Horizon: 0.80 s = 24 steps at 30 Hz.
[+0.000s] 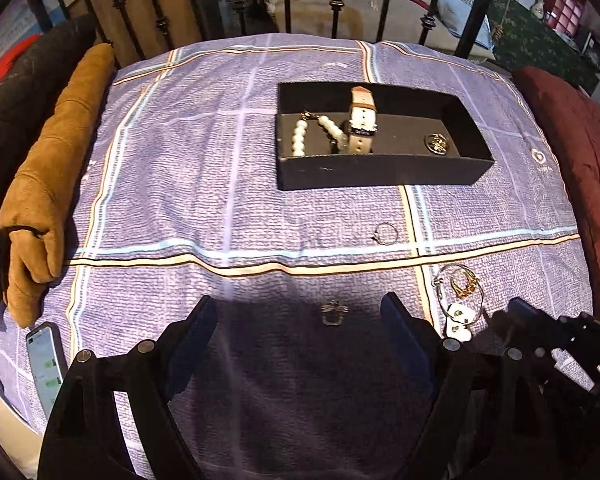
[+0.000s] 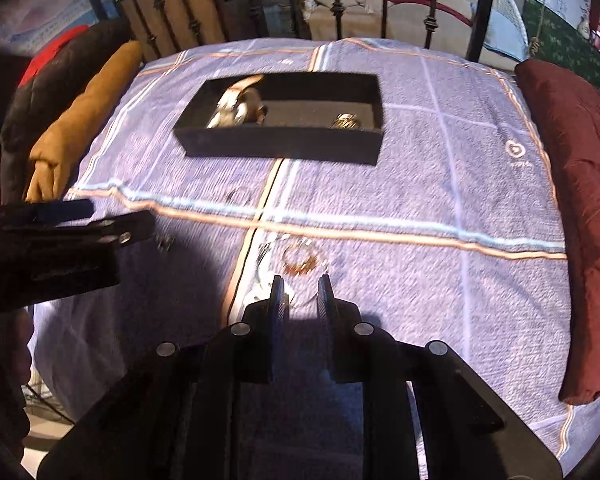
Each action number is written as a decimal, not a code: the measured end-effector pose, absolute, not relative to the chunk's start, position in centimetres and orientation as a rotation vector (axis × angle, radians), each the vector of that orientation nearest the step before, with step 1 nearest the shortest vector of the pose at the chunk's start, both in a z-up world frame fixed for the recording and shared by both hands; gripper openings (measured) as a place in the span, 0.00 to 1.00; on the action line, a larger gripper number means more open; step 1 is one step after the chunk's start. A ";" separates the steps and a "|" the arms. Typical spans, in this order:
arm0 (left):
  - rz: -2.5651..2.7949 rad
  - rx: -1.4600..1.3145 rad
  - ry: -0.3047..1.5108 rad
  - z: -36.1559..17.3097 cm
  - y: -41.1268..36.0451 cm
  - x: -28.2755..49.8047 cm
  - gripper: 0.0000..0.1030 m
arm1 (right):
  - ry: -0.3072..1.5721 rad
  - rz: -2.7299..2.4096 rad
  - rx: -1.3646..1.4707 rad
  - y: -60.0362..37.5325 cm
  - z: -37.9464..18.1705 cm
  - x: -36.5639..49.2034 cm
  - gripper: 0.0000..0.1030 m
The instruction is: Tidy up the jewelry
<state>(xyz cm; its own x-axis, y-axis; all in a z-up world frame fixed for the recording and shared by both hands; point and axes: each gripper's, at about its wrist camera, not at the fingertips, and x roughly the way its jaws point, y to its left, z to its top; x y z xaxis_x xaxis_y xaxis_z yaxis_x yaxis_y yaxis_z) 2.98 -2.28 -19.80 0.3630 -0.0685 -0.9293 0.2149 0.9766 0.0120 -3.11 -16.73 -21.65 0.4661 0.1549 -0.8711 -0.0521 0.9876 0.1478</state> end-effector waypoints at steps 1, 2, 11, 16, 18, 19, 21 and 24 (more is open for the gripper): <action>-0.191 0.136 1.201 -20.3 -2.8 3.0 0.79 | 1.088 0.141 0.110 -16.4 -22.0 -3.4 0.18; -0.197 0.134 1.209 -20.6 -3.1 3.1 0.79 | 1.097 0.148 0.110 -16.2 -22.4 -3.5 0.18; -0.166 0.165 1.270 -23.3 -3.6 3.7 0.79 | 1.072 0.119 0.049 -15.3 -22.9 -2.3 0.18; -0.154 0.173 1.285 -24.2 -3.4 3.6 0.80 | 1.071 0.101 0.040 -15.7 -23.6 -0.8 0.18; -0.152 0.182 1.285 -24.4 -3.5 3.6 0.81 | 1.084 0.095 0.027 -15.6 -24.2 -0.3 0.19; -0.151 0.183 1.287 -24.6 -3.5 3.7 0.81 | 1.085 0.093 0.036 -15.7 -24.5 -0.2 0.19; -0.153 0.178 1.290 -24.6 -3.5 3.9 0.81 | 1.089 0.102 0.055 -15.9 -24.7 0.0 0.19; -0.171 0.174 1.275 -24.0 -3.7 4.0 0.56 | 1.087 0.119 0.072 -16.1 -24.5 -0.1 0.10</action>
